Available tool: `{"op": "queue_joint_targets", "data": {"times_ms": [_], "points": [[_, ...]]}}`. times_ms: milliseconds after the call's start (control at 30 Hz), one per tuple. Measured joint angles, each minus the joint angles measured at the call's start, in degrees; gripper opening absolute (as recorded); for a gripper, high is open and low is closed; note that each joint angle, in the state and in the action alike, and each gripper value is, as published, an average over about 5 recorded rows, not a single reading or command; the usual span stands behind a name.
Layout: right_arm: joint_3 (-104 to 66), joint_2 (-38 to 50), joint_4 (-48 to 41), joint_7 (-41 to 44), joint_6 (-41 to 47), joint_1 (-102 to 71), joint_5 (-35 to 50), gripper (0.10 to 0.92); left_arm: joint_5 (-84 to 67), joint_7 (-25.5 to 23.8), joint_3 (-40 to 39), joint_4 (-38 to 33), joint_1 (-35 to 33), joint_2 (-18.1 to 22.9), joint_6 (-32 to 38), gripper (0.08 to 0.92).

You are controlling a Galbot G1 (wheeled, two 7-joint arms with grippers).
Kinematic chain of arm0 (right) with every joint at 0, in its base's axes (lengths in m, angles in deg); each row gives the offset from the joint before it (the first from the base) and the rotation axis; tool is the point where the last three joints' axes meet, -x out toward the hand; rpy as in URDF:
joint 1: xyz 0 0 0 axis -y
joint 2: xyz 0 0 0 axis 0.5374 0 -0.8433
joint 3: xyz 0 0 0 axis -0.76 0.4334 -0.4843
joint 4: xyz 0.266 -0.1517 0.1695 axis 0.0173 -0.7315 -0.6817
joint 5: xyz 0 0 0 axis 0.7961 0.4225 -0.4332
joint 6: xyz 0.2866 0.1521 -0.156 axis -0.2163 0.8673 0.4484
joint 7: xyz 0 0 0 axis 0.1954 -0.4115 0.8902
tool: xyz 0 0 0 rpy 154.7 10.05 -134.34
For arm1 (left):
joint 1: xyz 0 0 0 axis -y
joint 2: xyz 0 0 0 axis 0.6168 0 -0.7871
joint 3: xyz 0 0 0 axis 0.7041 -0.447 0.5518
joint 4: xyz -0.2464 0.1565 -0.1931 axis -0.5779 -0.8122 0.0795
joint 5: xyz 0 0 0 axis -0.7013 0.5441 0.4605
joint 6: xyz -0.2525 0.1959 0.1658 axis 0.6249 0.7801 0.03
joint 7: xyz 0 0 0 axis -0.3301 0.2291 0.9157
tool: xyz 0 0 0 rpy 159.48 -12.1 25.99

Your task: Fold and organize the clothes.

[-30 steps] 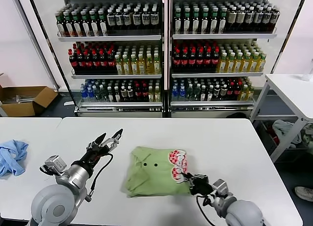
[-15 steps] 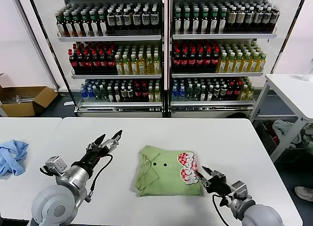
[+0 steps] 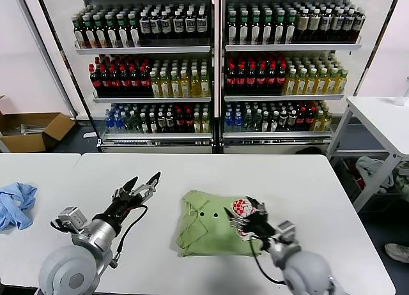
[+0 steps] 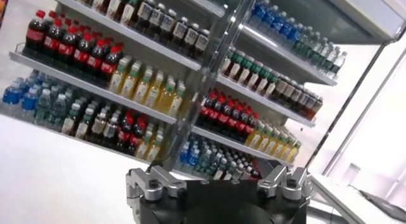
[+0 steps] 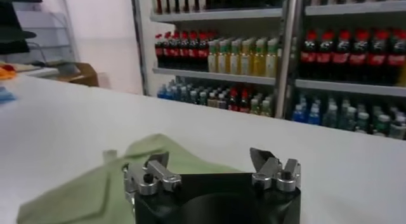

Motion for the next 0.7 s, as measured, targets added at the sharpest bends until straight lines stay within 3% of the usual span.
{"op": "queue_joint_targets", "data": {"times_ms": [333,700], "points": [[6.8,-1.7,-6.2,-2.2,2.7,3.6,-3.3,0.823,1.3,-0.7,1.3,-0.6,-1.9,0.4,0.4,0.823],[9.6,-3.2,-3.2,-4.1,1.6,7.0,-2.0,0.823,1.8,-0.8,1.3,-1.0,-2.1,0.4,0.4,0.823]]}}
